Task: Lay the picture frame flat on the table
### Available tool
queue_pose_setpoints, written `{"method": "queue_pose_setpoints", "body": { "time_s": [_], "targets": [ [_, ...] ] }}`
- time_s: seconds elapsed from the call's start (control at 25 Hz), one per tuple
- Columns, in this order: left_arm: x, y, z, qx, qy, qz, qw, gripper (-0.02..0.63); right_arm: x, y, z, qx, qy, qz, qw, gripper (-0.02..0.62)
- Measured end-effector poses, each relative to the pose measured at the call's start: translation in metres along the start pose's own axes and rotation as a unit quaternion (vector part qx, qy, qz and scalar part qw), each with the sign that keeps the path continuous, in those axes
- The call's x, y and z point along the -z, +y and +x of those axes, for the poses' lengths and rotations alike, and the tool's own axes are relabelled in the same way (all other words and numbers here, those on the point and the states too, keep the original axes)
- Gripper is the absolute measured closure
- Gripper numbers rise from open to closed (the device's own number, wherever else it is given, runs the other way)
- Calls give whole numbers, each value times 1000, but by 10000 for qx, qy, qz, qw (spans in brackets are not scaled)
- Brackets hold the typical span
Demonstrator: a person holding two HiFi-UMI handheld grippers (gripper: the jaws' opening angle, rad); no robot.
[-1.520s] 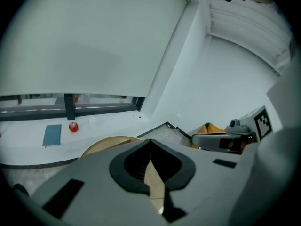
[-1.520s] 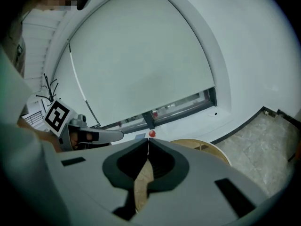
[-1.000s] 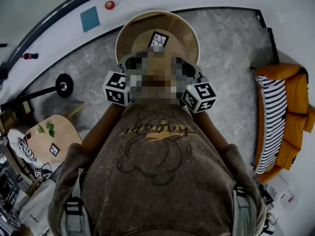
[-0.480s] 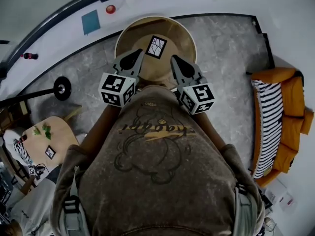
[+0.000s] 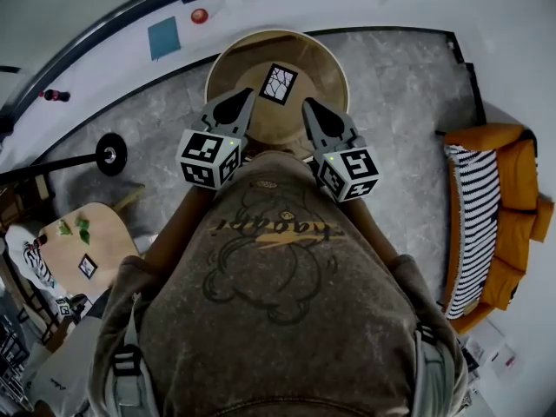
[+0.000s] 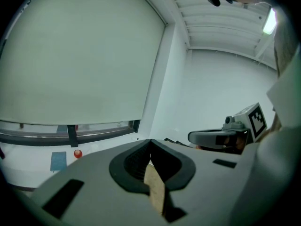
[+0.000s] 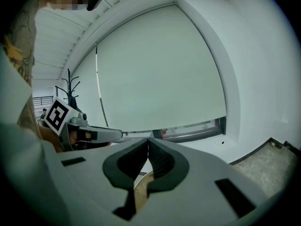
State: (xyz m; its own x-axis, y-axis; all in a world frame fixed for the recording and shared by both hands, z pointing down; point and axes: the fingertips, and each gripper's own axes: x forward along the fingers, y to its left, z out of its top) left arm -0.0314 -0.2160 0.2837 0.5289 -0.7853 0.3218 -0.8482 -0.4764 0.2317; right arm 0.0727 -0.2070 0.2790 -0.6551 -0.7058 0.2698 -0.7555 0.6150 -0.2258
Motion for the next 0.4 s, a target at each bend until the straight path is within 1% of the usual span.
{"method": "queue_pose_setpoints", "body": {
  "time_s": [0.4],
  "targets": [
    [4,2,1,-58,21,0,10000,589,3,0,6,6,8,-67,10000,575]
  ]
}}
